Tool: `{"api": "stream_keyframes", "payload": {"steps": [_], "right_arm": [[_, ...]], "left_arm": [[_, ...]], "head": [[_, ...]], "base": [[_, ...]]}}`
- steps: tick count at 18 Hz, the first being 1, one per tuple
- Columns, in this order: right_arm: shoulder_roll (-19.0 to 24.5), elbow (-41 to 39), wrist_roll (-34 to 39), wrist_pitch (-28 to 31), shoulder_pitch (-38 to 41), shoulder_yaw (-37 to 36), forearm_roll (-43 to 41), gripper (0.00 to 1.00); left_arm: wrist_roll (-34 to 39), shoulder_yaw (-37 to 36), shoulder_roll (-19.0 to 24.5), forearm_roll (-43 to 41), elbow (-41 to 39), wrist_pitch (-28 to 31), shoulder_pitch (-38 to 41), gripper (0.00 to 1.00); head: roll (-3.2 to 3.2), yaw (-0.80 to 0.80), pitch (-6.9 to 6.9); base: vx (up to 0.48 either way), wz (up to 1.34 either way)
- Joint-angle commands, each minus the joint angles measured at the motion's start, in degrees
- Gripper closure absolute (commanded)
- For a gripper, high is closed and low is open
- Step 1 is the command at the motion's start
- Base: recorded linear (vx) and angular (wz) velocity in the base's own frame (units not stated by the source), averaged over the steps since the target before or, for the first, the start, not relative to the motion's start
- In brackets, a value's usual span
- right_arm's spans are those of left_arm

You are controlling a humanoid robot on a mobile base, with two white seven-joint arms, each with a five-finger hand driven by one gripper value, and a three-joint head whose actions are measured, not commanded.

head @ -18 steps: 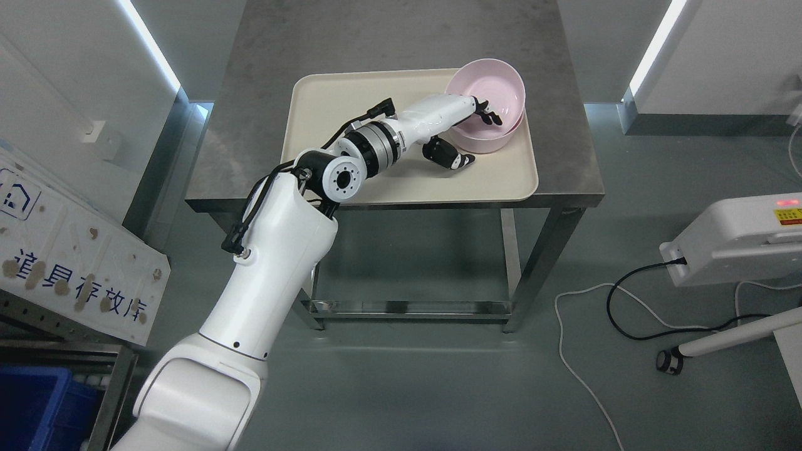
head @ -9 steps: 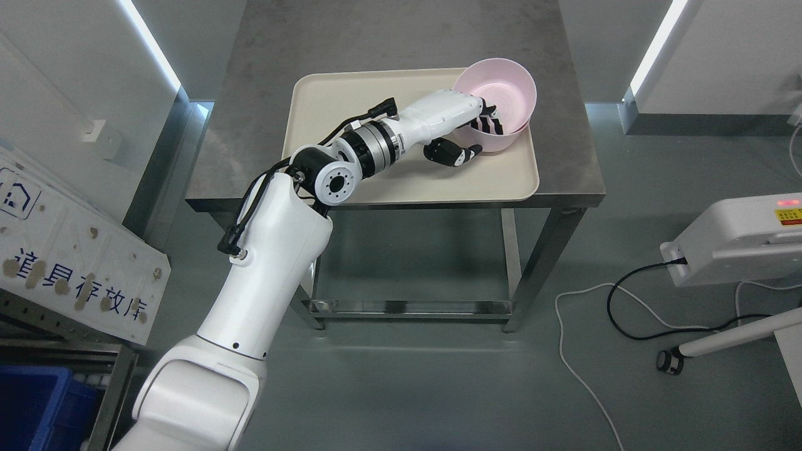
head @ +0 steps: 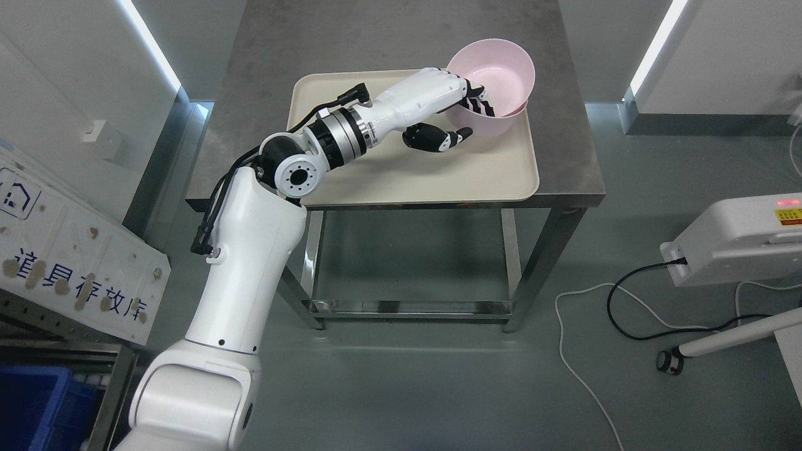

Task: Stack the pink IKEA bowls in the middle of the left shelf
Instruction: 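Lift the stacked bowls and turn toward the blue bin shelves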

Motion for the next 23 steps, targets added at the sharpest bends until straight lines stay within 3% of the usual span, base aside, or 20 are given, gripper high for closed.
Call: {"api": "stream_keyframes", "payload": {"steps": [1, 7, 23], "right_arm": [[-1.00, 0.00, 0.01, -0.04, 0.00, 0.00, 0.00, 0.00], [-1.00, 0.00, -0.08, -0.04, 0.00, 0.00, 0.00, 0.00], [-1.00, 0.00, 0.01, -0.04, 0.00, 0.00, 0.00, 0.00]], "left_arm": [[-2.68, 16.41, 1.00, 5.58, -5.91, -5.30, 5.56, 1.00], [-5.31, 17.21, 1.00, 11.65, -15.58, -7.68, 13.30, 0.99], [-5.76, 19.75, 1.00, 13.76, -19.80, -7.68, 15.51, 0.99]], "head": [[0.00, 0.00, 0.00], [0.00, 0.00, 0.00], [0.00, 0.00, 0.00]], "base": [[0.000, 0.00], [-0.002, 0.01], [-0.087, -0.28]]}}
